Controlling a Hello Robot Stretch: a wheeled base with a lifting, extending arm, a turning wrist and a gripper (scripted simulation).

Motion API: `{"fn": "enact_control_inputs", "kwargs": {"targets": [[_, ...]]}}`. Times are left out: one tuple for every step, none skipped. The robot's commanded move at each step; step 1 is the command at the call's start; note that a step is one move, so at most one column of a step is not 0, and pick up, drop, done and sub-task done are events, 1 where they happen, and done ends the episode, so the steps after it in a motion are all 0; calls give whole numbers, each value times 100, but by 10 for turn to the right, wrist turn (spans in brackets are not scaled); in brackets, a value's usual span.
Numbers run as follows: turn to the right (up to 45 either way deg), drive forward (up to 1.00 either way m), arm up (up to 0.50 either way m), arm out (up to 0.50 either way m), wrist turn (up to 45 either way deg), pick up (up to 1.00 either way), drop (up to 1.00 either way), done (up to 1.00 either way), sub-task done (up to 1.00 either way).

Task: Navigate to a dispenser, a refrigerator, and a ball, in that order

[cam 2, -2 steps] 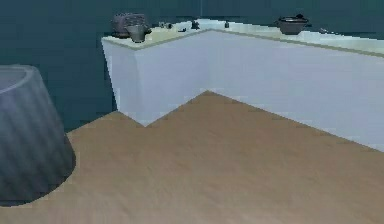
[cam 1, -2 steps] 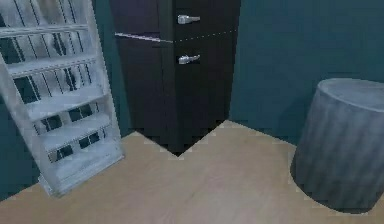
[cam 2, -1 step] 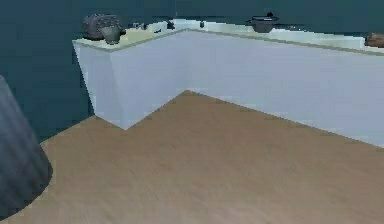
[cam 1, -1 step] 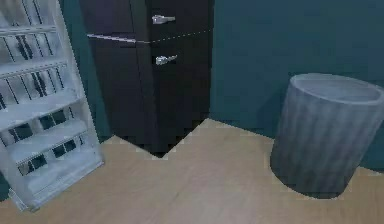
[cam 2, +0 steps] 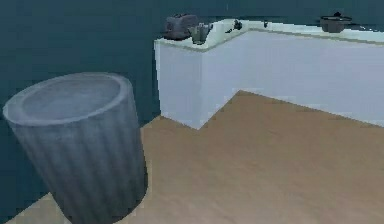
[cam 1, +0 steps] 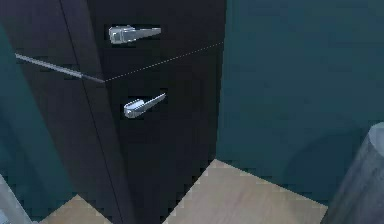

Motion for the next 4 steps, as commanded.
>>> {"fn": "enact_control_inputs", "kwargs": {"targets": [[-150, 0, 0, 0, 0, 0, 0, 0, 0], [0, 0, 0, 0, 0, 0, 0, 0, 100], [-450, 0, 0, 0, 0, 0, 0, 0, 0], [-450, 0, 0, 0, 0, 0, 0, 0, 0]]}}
